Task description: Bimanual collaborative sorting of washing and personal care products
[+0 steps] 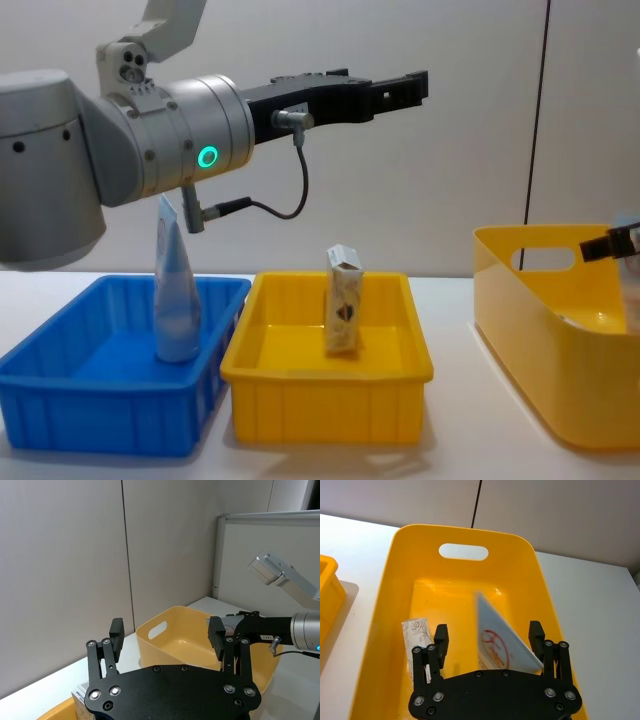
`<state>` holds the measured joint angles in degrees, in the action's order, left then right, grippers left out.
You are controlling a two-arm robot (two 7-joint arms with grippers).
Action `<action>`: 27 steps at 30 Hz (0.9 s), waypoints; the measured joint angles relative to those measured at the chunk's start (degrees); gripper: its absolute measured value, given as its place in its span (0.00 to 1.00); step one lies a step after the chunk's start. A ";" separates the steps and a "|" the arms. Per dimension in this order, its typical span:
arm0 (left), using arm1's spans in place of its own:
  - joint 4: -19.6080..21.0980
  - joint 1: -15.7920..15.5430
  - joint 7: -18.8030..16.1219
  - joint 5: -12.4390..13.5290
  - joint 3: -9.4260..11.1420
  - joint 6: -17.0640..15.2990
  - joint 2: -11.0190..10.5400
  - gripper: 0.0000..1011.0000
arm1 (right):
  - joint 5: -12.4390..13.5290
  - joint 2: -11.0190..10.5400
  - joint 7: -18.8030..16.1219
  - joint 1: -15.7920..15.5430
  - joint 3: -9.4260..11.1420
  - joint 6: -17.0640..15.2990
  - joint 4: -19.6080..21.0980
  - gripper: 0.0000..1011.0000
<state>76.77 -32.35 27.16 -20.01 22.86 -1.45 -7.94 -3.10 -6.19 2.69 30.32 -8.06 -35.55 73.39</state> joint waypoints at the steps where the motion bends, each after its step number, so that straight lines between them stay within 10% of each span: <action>1: 0.00 0.00 0.00 0.00 0.00 0.00 0.00 0.99 | -0.05 -0.01 -0.06 0.00 0.00 -0.06 0.02 0.96; 27: 0.00 0.00 0.00 0.00 0.00 0.00 0.00 0.99 | 1.21 -1.45 -2.99 -5.80 3.02 8.03 8.76 0.99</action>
<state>76.77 -32.35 27.16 -20.01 22.86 -1.45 -7.94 -1.89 -7.64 -0.30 24.52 -5.04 -27.53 82.15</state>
